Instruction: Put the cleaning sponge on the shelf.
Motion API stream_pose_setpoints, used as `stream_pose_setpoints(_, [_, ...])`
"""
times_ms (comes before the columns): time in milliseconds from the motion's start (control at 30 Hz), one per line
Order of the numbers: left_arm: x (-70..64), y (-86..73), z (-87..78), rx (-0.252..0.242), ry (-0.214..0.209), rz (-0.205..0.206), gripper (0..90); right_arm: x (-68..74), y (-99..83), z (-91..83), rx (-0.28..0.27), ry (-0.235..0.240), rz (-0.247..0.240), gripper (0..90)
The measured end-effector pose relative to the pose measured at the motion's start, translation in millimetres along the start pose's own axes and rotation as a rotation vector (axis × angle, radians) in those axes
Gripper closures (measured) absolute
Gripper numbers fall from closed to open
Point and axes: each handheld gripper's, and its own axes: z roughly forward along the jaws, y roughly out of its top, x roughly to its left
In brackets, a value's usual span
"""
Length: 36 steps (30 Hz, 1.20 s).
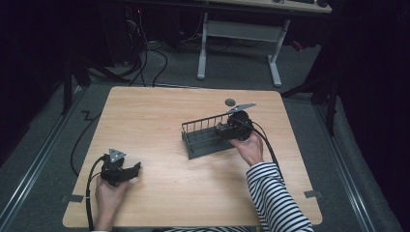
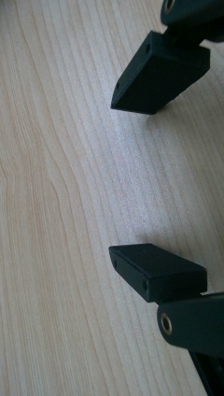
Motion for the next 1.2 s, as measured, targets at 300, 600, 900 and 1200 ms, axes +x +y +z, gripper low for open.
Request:
stream_pose_setpoints(300, [-0.1, 0.0, 0.0, 0.001, 0.000, 0.000, 24.9, -2.1, -0.3, -24.2, -0.071, -0.010, -0.004, 34.1])
stream_pose_setpoints(600, [-0.1, 0.0, 0.0, 0.001, 0.000, 0.000, 24.9, -10.8, -15.1, -47.6, -0.097, -0.024, 0.021, 36.7])
stream_pose_setpoints(900, [-0.1, 0.0, 0.0, 0.001, 0.000, 0.001, 24.9, -23.4, -33.9, -72.4, -0.141, -0.033, 0.058, 37.4])
stream_pose_setpoints(1200, [-0.3, 0.1, 0.0, 0.001, 0.001, 0.000, 24.8, -31.4, -54.6, -90.4, -0.160, -0.049, 0.085, 37.3])
